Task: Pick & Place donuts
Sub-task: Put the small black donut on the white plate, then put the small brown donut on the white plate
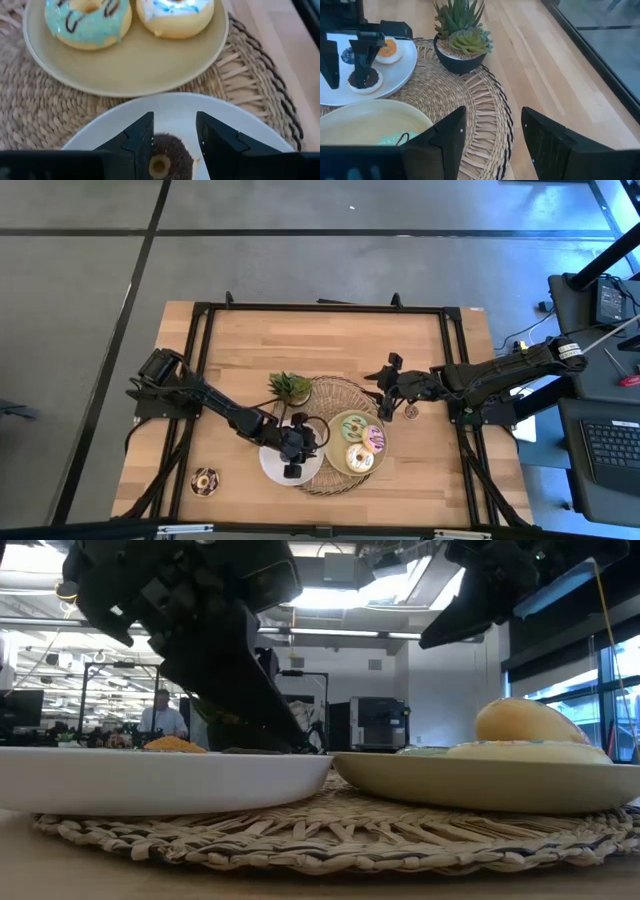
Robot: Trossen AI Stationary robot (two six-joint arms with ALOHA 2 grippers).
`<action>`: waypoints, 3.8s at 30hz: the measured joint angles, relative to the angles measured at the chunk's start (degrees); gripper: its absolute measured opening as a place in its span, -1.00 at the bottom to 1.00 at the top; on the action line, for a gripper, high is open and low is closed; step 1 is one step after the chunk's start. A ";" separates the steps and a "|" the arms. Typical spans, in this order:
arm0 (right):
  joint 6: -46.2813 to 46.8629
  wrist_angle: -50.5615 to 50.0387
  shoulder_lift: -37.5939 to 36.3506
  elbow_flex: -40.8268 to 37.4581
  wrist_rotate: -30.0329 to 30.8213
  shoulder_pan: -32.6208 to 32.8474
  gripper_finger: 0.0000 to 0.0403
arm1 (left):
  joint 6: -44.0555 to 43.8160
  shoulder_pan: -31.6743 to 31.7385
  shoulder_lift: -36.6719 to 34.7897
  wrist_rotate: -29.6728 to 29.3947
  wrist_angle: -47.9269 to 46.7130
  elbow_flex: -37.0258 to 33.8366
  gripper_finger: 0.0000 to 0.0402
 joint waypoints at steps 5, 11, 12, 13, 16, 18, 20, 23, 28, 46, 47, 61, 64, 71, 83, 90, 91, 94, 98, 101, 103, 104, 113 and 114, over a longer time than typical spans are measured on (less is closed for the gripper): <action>0.00 0.42 0.00 0.00 0.00 0.00 -0.05 | 0.21 0.00 -0.04 -0.24 -0.83 0.00 -0.27; 0.00 0.38 -0.02 0.00 -0.01 0.00 -0.05 | -0.67 0.00 -0.04 -0.98 -3.59 0.00 -0.27; -0.01 0.36 -0.02 0.00 -0.02 0.00 -0.05 | -0.74 0.00 -0.04 -1.17 -3.86 0.00 -0.28; -0.02 0.35 -0.02 0.00 -0.02 0.00 -0.05 | -0.78 0.00 -0.04 -1.30 -3.93 0.00 -0.28; -0.06 0.33 0.00 0.00 -0.02 0.00 -0.05 | -0.92 0.00 -0.04 -1.33 -4.24 0.00 -0.27; -0.07 0.33 -0.02 0.00 -0.02 0.00 -0.05 | -1.51 0.00 -0.04 -1.36 -4.78 0.00 -0.26; -0.07 0.29 -0.02 0.00 -0.04 0.00 -0.05 | -2.09 0.00 -0.10 -1.36 -5.60 0.00 -0.27; -0.11 0.27 -0.02 0.00 -0.04 0.00 -0.05 | -3.17 0.00 -0.13 -1.38 -6.64 0.00 -0.28; -0.26 0.26 0.00 0.00 -0.04 0.00 -0.05 | -3.33 0.00 -0.13 -1.40 -10.03 1.96 -0.28; -0.26 -1.80 -0.02 0.00 -0.09 0.00 -0.05 | -9.28 -0.15 -0.13 -3.00 -28.96 9.05 -0.26; -0.26 -2.05 -0.02 0.00 -0.09 0.00 -0.05 | -9.38 -0.17 -0.13 -2.99 -28.98 9.07 -0.26; 1.34 -6.09 -0.02 0.02 -0.09 0.02 -0.05 | -9.41 -0.42 -0.11 -5.13 -36.84 14.64 -0.26; 6.04 -13.08 -0.02 0.02 -0.18 0.02 -0.05 | -11.70 -0.56 -0.10 -5.46 -36.86 14.69 -0.27; 17.35 -32.00 -0.02 0.02 -1.49 0.02 -0.05 | -14.68 -0.90 -0.09 -8.78 -36.57 14.69 -0.28; 36.97 -47.31 -0.02 0.02 -10.33 0.00 -0.05 | -18.14 0.52 -0.09 -14.00 -30.94 14.69 -0.30; 42.05 -48.34 -0.02 -0.38 -14.48 0.04 -0.05 | -12.36 0.76 -0.09 -8.11 -22.62 14.69 -0.34; 42.06 -48.23 -0.02 -0.88 -15.07 0.04 -0.05 | -11.72 0.76 -0.09 -7.57 -21.99 14.69 -0.33; 42.03 -47.63 -0.02 -3.28 -17.68 0.04 -0.05 | -9.99 0.62 -0.09 -6.17 -20.45 14.69 -0.32; 42.21 -44.53 0.00 -7.44 -19.26 0.04 -0.05 | -8.20 0.61 -0.09 -5.75 -18.75 14.67 -0.31; 42.27 -42.20 0.00 -9.47 -19.28 0.02 -0.05 | -7.20 0.61 -0.09 -5.77 -17.61 14.67 -0.31; 42.23 -40.81 0.00 -9.93 -19.26 0.00 -0.05 | -6.64 0.69 -0.09 -5.77 -17.48 14.67 -0.32; 42.23 -40.54 0.00 -10.07 -19.26 0.02 -0.05 | -6.59 0.72 -0.09 -5.79 -17.48 14.67 -0.32; 43.46 -40.36 0.00 -10.12 -19.26 0.00 -0.05 | -6.17 0.72 -0.09 -5.81 -17.48 14.67 -0.34; 43.47 -40.29 0.00 -10.12 -19.26 0.00 -0.05 | -6.17 0.72 -0.09 -5.81 -17.48 14.67 -0.34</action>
